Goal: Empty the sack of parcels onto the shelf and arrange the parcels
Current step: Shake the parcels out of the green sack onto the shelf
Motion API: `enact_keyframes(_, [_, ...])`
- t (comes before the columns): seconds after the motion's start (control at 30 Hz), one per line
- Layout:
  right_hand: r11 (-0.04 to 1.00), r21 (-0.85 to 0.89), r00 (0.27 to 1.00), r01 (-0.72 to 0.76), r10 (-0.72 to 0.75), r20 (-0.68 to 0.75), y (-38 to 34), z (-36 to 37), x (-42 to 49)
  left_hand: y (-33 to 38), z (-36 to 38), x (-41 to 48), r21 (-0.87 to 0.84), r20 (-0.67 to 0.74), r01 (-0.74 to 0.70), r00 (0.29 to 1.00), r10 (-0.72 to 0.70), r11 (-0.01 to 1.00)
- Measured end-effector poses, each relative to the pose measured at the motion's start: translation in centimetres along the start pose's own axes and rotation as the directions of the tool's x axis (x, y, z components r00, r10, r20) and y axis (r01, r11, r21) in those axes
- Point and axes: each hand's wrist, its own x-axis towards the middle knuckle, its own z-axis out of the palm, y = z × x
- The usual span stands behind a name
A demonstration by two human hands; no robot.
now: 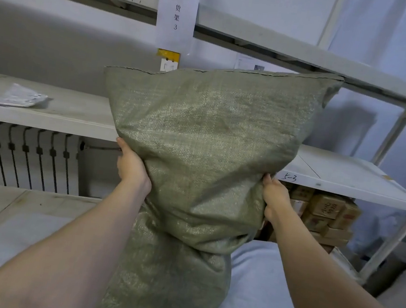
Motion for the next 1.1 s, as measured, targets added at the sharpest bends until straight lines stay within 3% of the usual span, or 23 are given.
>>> enact_keyframes(0.1, [0.996,-0.012,0.992,0.083,-0.084,-0.097,-0.1,0.1,0.1,0.9,0.6,-1.7,-0.065,0.072,-0.087,0.993,0.092,0.994])
enact_keyframes(0.23, [0.986,0.027,0.982,0.167,-0.163,-0.100,-2.4,0.9,-0.4,2.0,1.0,-2.2,-0.125,0.070,-0.189,0.978,0.198,0.974])
enact_keyframes(0.67, [0.975,0.120,0.977,0.190,-0.176,-0.118,-5.9,1.5,-1.4,6.4,2.4,-3.9,0.073,-0.005,-0.361,0.932,0.363,0.930])
enact_keyframes(0.87, [0.945,0.071,0.936,0.320,-0.303,-0.181,-9.3,1.7,-2.3,9.0,3.8,-4.7,0.100,0.039,-0.463,0.886,0.461,0.881])
enact_keyframes(0.97, [0.972,0.002,0.964,0.237,-0.235,-0.126,-9.2,2.1,-1.8,8.4,3.5,-4.4,0.156,0.004,-0.425,0.903,0.430,0.892])
enact_keyframes(1.1, [0.991,0.066,0.992,0.114,-0.111,-0.055,-7.9,2.0,-2.5,7.2,2.1,-4.5,0.228,-0.046,-0.349,0.929,0.368,0.909])
